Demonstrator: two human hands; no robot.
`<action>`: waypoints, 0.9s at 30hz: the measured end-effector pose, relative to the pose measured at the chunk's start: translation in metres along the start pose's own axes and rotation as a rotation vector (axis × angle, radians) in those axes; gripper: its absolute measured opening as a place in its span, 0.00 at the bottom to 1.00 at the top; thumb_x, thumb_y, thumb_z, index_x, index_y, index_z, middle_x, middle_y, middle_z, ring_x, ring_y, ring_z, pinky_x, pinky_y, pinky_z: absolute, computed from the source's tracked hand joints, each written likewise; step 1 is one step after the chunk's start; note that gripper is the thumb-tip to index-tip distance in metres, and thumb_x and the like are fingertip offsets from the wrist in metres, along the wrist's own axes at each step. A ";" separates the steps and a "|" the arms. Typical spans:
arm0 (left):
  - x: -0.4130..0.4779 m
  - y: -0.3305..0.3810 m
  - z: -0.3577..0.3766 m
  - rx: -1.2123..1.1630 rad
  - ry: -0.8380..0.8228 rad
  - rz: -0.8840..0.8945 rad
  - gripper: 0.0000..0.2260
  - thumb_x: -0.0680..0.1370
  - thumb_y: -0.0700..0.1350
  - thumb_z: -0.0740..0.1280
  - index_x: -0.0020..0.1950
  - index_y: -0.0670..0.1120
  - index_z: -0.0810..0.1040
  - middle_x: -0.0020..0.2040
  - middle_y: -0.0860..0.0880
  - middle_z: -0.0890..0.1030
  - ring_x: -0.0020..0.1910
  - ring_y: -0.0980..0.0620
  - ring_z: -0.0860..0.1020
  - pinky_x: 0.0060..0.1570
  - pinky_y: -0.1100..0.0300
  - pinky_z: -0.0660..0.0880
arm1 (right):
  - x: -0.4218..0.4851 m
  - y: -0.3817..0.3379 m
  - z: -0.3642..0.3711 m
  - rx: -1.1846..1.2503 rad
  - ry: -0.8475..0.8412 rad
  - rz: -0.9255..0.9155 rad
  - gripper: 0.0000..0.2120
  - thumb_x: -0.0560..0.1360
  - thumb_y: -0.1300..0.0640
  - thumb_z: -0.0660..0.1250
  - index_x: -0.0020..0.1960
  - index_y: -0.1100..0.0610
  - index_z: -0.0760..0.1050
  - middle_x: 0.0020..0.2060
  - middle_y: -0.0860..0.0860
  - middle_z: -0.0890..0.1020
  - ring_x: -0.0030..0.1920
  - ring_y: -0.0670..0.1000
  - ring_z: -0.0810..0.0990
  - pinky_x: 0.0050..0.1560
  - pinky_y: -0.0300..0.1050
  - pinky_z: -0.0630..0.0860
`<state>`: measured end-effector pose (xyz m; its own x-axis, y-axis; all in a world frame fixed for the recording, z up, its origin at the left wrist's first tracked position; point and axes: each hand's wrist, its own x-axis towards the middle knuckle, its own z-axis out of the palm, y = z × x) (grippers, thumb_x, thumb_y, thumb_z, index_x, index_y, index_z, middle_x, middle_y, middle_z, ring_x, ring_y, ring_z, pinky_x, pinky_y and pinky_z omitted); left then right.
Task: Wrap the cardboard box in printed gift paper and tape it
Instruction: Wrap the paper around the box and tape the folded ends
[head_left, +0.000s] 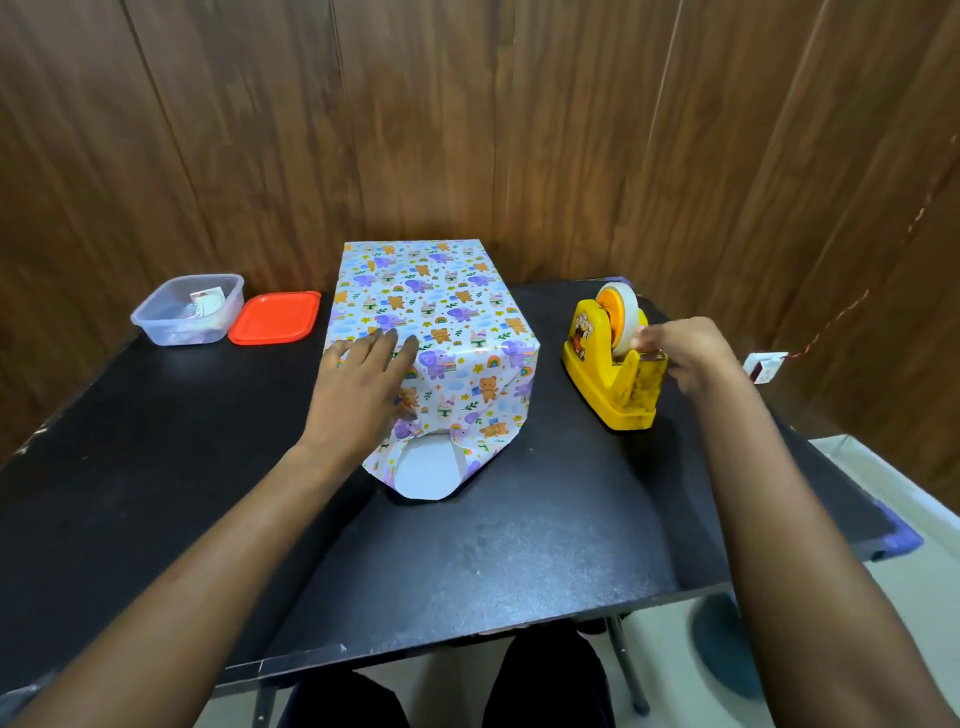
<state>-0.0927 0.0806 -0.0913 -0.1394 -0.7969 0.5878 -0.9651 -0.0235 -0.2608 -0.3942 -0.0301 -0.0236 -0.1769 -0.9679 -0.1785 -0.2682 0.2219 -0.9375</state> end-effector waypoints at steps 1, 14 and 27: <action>0.000 0.000 0.001 -0.005 0.003 0.001 0.41 0.51 0.52 0.83 0.60 0.41 0.76 0.55 0.41 0.80 0.51 0.41 0.80 0.49 0.47 0.75 | -0.002 -0.003 -0.002 0.056 -0.005 -0.018 0.13 0.73 0.64 0.68 0.56 0.66 0.76 0.46 0.54 0.79 0.47 0.50 0.76 0.53 0.46 0.70; 0.000 -0.001 0.003 -0.027 0.027 0.004 0.41 0.51 0.51 0.83 0.61 0.41 0.75 0.55 0.40 0.79 0.51 0.40 0.80 0.49 0.47 0.74 | -0.019 0.051 0.004 0.295 0.009 -0.009 0.17 0.76 0.52 0.67 0.32 0.58 0.73 0.21 0.46 0.76 0.29 0.45 0.72 0.25 0.31 0.68; 0.000 0.000 0.000 -0.015 0.004 -0.006 0.40 0.52 0.52 0.83 0.60 0.41 0.77 0.55 0.40 0.80 0.51 0.41 0.80 0.50 0.47 0.74 | -0.026 0.065 0.040 0.828 0.060 0.157 0.17 0.75 0.48 0.66 0.33 0.57 0.72 0.20 0.47 0.77 0.31 0.47 0.75 0.32 0.40 0.71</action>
<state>-0.0923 0.0808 -0.0913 -0.1340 -0.7943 0.5925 -0.9693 -0.0193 -0.2452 -0.3695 0.0048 -0.0915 -0.2099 -0.9200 -0.3310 0.5406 0.1729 -0.8234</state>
